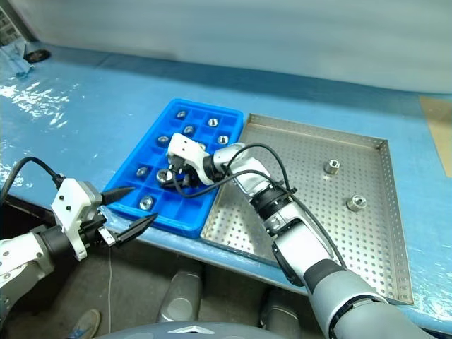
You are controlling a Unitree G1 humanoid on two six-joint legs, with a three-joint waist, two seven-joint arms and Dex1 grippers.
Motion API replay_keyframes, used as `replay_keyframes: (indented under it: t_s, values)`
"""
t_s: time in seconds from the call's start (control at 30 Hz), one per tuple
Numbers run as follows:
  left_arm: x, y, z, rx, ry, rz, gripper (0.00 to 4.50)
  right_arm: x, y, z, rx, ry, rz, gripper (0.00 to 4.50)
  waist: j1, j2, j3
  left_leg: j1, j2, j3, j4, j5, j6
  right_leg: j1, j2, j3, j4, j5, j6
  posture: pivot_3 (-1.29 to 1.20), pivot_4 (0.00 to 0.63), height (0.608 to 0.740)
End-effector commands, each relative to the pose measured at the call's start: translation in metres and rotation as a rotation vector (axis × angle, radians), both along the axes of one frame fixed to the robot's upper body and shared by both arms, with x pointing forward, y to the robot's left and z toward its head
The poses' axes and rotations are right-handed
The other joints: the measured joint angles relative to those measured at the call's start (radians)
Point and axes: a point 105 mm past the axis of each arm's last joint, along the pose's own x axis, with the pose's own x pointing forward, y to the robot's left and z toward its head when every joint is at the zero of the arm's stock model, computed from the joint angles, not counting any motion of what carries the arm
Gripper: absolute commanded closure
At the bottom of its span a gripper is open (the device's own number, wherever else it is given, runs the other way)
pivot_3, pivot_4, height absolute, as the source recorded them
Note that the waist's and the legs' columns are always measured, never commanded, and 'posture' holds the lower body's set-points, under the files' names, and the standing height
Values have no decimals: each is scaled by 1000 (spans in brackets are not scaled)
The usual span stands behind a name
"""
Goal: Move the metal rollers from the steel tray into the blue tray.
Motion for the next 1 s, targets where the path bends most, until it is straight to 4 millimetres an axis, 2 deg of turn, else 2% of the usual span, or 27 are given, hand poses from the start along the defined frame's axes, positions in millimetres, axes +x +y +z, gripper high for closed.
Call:
replay_keyframes:
  t_s: [0.03, 0.7, 0.87, 0.97, 1.0]
  values:
    - [-1, -3, 9, 14, -44, -22, 0, 0, 1, 6, -12, -29, 15, 2875, 5, 0, 0, 0, 0, 0, 0, 0, 0, 0, 0, 0, 0, 0, 0, 608, 150, 740]
    - [5, -7, 7, 13, -34, -55, 0, 21, -16, -4, -108, -39, -76, 2875, 16, 0, 0, 1, 5, 0, 0, 2, -3, -2, 6, 2, 4, 0, -2, 574, 150, 740]
    - [8, -7, 3, 13, -22, -62, 0, 23, -21, -13, -146, -55, -90, 1174, 16, 0, 0, 3, 5, 0, 1, 2, -4, -2, 7, 2, 7, 0, -1, 554, 150, 740]
    - [9, -8, 2, 11, -16, -69, 0, 28, -21, -8, -107, -44, -125, 233, 16, 0, 0, 3, 5, 0, 1, 3, -5, -2, 7, 3, 7, 0, -2, 542, 150, 740]
    - [9, -8, 2, 10, -15, -73, 0, 28, -22, -6, -94, -37, -129, 51, 16, 0, 0, 3, 5, 0, 1, 3, -5, -2, 7, 3, 7, 0, -2, 542, 150, 740]
